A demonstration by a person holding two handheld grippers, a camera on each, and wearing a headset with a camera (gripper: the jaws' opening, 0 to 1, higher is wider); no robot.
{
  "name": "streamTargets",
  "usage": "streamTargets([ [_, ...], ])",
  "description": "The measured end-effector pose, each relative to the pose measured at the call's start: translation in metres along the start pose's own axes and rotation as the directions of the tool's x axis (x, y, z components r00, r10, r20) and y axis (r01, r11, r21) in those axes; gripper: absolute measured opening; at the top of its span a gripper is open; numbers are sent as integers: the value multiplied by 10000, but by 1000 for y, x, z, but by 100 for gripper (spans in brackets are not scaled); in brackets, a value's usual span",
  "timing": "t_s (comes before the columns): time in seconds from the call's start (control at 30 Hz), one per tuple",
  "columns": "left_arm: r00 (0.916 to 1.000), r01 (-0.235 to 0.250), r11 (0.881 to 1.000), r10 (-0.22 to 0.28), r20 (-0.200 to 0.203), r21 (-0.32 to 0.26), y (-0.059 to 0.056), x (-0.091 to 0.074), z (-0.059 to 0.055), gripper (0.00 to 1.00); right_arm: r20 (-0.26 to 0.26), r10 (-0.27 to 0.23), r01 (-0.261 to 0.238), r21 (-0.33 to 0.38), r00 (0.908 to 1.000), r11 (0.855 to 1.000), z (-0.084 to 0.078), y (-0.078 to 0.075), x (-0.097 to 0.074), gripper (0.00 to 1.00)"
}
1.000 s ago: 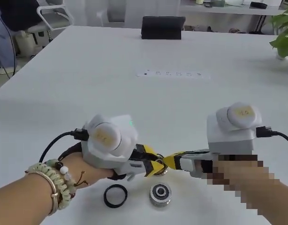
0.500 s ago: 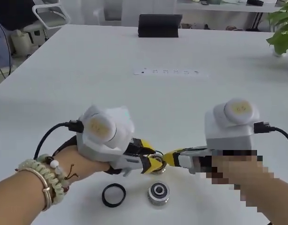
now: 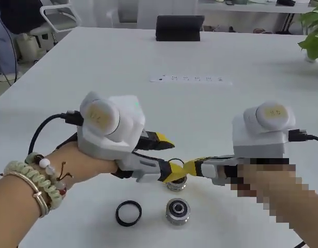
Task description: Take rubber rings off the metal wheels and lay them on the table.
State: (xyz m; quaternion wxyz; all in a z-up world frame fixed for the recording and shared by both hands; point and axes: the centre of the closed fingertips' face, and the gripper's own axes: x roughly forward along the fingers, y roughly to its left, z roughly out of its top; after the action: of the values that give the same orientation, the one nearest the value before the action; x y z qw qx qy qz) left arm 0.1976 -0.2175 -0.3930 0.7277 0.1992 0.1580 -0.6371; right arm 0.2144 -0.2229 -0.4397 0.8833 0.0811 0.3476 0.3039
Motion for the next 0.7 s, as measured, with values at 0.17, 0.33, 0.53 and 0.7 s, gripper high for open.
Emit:
streamTargets([
  [0.17, 10000, 68, 10000, -68, 71, 49, -2, -15, 12, 43, 230, 141, -138, -144, 9996, 9998, 9, 7, -3, 0],
  [0.33, 10000, -7, 9994, 5, 48, 342, -6, -39, 16, 47, 379, 283, -276, -196, 9989, 9994, 14, 13, -4, 0],
  [0.53, 9989, -445, 9974, 454, -145, 570, -5, -69, 11, 56, 500, 575, -559, -341, 9971, 9979, 20, 22, -5, 0],
  [0.7, 9961, -846, 9955, 856, -209, 438, -4, -90, 3, 61, 579, 830, -801, -506, 9949, 9955, 24, 33, -6, 0],
])
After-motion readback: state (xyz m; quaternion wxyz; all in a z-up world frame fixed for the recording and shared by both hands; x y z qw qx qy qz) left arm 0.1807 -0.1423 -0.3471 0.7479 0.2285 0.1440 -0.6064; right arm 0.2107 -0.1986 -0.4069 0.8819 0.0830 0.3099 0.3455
